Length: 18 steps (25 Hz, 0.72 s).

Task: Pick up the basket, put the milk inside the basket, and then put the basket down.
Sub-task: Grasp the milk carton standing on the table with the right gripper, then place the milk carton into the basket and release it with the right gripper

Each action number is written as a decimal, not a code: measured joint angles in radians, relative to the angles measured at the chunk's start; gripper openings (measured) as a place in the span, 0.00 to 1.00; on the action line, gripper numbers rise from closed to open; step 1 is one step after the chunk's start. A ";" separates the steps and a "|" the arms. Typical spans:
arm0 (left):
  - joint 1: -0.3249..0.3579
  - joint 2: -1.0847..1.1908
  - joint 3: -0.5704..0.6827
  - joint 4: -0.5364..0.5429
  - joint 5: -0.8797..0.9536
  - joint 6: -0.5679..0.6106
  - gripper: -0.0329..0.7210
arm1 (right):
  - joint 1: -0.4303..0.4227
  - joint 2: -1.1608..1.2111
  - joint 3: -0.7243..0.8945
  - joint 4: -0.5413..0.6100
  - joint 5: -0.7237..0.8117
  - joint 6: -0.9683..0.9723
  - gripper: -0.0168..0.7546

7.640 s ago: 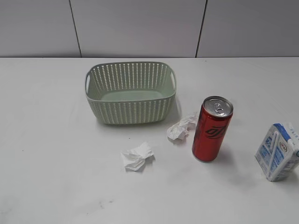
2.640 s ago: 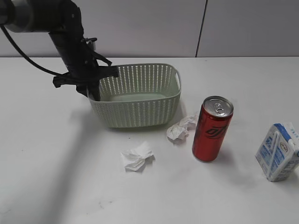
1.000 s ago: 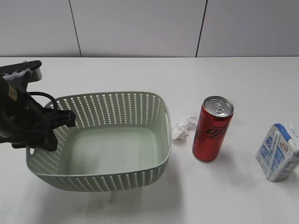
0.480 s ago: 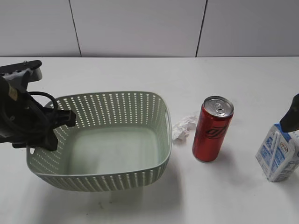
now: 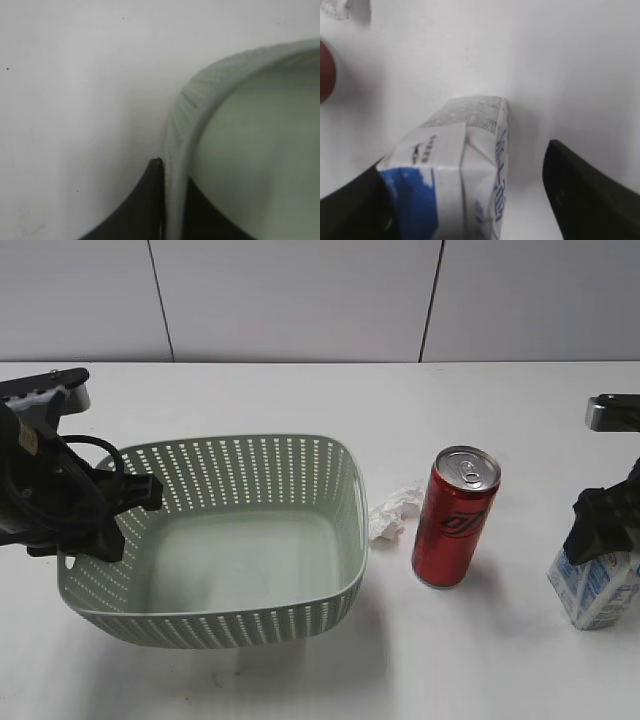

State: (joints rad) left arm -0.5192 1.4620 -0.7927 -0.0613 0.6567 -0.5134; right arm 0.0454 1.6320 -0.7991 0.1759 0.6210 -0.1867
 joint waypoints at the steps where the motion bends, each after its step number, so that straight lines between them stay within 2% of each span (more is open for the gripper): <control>1: 0.000 0.000 0.000 0.000 0.000 0.000 0.04 | 0.000 0.008 0.000 0.004 0.000 0.000 0.75; 4: 0.000 0.000 0.000 0.000 0.000 0.000 0.04 | 0.000 0.013 0.000 0.027 0.000 0.000 0.63; 7: 0.000 0.000 0.000 0.000 -0.002 0.000 0.04 | 0.000 0.013 -0.001 0.035 0.001 0.000 0.46; 8: 0.000 0.000 0.000 0.000 -0.003 0.000 0.04 | 0.000 0.013 -0.001 0.039 0.003 0.000 0.44; 14: 0.000 0.000 0.000 0.000 -0.005 0.000 0.04 | 0.000 0.005 -0.019 0.040 0.074 0.000 0.44; 18: 0.000 0.000 0.000 0.000 -0.005 0.000 0.04 | 0.000 -0.109 -0.025 0.040 0.083 0.000 0.44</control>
State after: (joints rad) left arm -0.5192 1.4620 -0.7927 -0.0613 0.6518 -0.5134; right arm 0.0454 1.5234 -0.8242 0.2158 0.7041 -0.1867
